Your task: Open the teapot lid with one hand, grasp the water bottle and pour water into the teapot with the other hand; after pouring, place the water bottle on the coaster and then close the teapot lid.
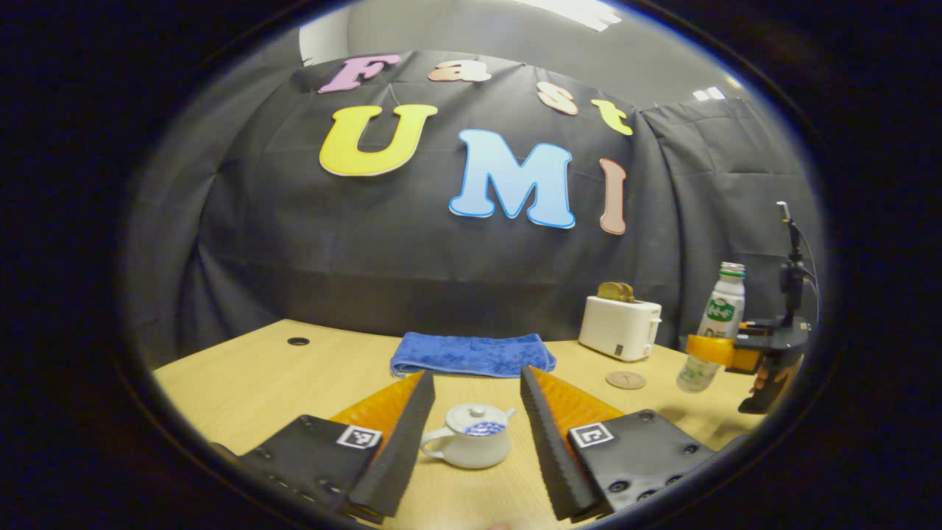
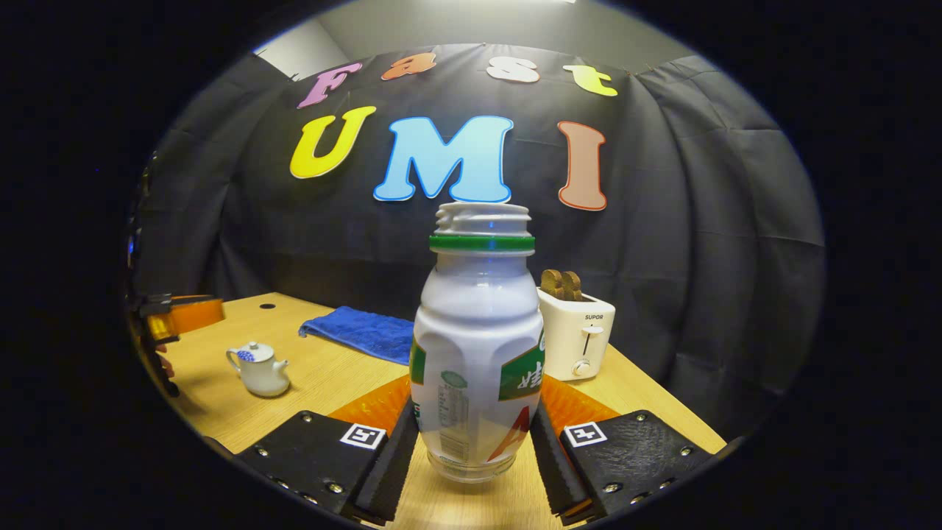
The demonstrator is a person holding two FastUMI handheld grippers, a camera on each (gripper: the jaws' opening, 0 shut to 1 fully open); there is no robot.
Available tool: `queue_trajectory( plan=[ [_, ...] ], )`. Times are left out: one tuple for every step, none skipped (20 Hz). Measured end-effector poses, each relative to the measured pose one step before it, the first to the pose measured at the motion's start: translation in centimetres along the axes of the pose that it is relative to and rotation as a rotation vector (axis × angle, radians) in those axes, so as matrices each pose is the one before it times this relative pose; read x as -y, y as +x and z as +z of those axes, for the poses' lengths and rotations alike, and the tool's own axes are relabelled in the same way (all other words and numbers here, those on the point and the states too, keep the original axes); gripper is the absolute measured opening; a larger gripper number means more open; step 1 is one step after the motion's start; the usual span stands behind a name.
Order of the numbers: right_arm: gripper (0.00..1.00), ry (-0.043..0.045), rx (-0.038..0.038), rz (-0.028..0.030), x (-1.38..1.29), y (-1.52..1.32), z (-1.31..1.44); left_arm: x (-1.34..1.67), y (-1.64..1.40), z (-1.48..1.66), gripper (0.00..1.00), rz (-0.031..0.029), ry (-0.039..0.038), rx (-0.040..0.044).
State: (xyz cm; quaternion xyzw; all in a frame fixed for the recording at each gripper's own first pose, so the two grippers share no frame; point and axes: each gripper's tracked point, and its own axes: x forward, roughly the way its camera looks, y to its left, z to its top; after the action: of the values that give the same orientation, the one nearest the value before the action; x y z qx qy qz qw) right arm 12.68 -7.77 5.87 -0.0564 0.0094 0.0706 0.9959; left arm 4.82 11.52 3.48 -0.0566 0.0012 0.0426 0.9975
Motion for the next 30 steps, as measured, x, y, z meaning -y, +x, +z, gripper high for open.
queue_trajectory(
  plan=[
    [0.73,0.01101,-0.00330,-0.01804,0.655,1.182,0.165,0.164,-1.096,-0.185,0.87,-0.00521,0.00813,0.00181],
    [0.73,0.01566,-0.01310,-0.01509,0.622,1.272,0.013,0.178,-1.140,-0.221,0.92,-0.00456,0.00486,-0.00138],
    [0.73,0.02093,-0.01171,-0.01025,0.413,1.449,-0.163,0.108,-1.232,-0.052,0.91,-0.00329,0.00078,-0.00004],
    [0.73,0.03252,-0.01568,-0.00003,0.241,1.348,-0.019,0.055,-1.236,-0.128,0.90,-0.00029,-0.00279,0.00652],
    [0.74,0.02517,-0.01029,-0.00801,0.212,1.303,-0.038,0.175,-1.118,0.116,0.90,-0.00416,-0.00366,0.00605],
    [0.73,0.02112,-0.01498,-0.00772,0.156,1.298,-0.233,0.218,-0.965,-0.005,0.90,-0.00324,-0.00429,0.00611],
    [0.74,0.00559,-0.00880,-0.00134,-0.128,0.994,-0.076,0.355,-0.850,-0.187,0.90,-0.01215,-0.00135,0.00044],
    [0.73,-0.01151,0.00087,-0.01533,0.095,0.983,-0.025,0.280,-0.937,-0.302,0.90,-0.00691,0.00495,-0.00316],
    [0.73,-0.03780,0.00774,-0.02924,0.398,1.001,-0.051,0.179,-0.852,-0.337,0.90,-0.00702,0.00820,-0.00209],
    [0.73,-0.04745,0.00464,-0.02770,0.312,0.977,-0.189,0.240,-0.767,-0.182,0.90,-0.00636,0.00778,0.00461],
    [0.73,-0.03022,-0.00568,-0.01916,0.213,0.907,-0.475,0.045,-0.579,0.006,0.90,-0.00366,0.00632,0.01189],
    [0.73,-0.01071,-0.00804,-0.00393,-0.103,0.825,-0.661,-0.111,-0.290,-0.084,0.90,0.00018,0.00491,0.00634],
    [0.74,0.00736,-0.00891,-0.00806,-0.018,0.622,-0.470,-0.040,-0.138,-0.157,0.90,-0.00031,-0.00240,-0.00264],
    [0.73,0.01218,-0.00743,-0.00166,0.000,0.453,-0.452,-0.009,-0.037,-0.099,0.90,-0.00257,-0.00636,-0.00043],
    [0.73,0.01611,-0.00109,-0.00070,-0.096,0.394,-0.073,-0.220,-0.050,0.130,0.90,0.00155,-0.00481,0.00183],
    [0.73,0.01231,-0.00105,-0.00367,0.036,0.343,-0.085,-0.307,-0.026,0.226,0.90,0.00614,-0.00333,0.00399],
    [0.73,0.01086,0.00328,0.00214,-0.097,0.330,0.106,-0.220,0.069,0.062,0.90,0.00400,-0.00346,0.00164],
    [0.73,-0.00051,-0.00234,-0.01034,0.160,0.372,-0.058,-0.139,0.007,0.001,0.90,0.00274,-0.00511,-0.00049],
    [0.73,0.00466,-0.00430,0.00143,-0.077,0.161,-0.151,-0.019,0.076,-0.143,0.90,0.00096,-0.00590,-0.00185],
    [0.73,-0.00852,-0.01211,-0.00354,-0.089,0.175,-0.359,0.033,0.112,-0.217,0.90,0.00075,-0.00404,-0.00386],
    [0.73,-0.00876,-0.00599,0.00213,-0.091,0.127,-0.319,-0.118,0.041,-0.038,0.90,0.00376,-0.00128,-0.00018],
    [0.73,-0.00380,-0.00501,0.00347,-0.134,0.195,-0.230,0.020,0.009,-0.353,0.90,0.00209,0.00044,-0.00726],
    [0.73,0.00550,-0.00483,-0.00338,0.131,-0.018,-0.247,0.087,0.050,-0.401,0.90,-0.00215,0.00064,-0.01105],
    [0.73,0.01872,-0.00089,0.00390,-0.011,0.089,-0.219,0.150,0.057,-0.070,0.90,-0.00288,-0.00058,-0.00431],
    [0.73,0.01258,-0.00623,0.00124,0.005,0.040,-0.283,0.121,-0.023,0.078,0.90,-0.00314,0.00228,-0.00251],
    [0.73,0.00983,0.00923,0.00111,0.018,0.054,0.165,0.126,0.064,-0.040,0.90,0.00045,0.00605,-0.00071],
    [0.73,0.00138,0.00082,0.00185,-0.021,0.064,-0.033,0.080,0.088,0.074,0.90,-0.00280,0.00577,-0.00151],
    [0.73,-0.00658,0.00259,0.00473,-0.062,-0.115,-0.044,0.128,0.012,-0.107,0.90,-0.00007,0.00422,-0.00007],
    [0.73,-0.00206,0.00312,0.00239,-0.084,-0.166,-0.022,0.098,-0.027,0.165,0.90,-0.00273,0.00330,0.00281],
    [0.73,-0.00489,-0.00009,0.00060,0.012,0.082,-0.102,0.133,0.028,0.035,0.90,-0.00061,0.00190,0.00148]
  ],
)
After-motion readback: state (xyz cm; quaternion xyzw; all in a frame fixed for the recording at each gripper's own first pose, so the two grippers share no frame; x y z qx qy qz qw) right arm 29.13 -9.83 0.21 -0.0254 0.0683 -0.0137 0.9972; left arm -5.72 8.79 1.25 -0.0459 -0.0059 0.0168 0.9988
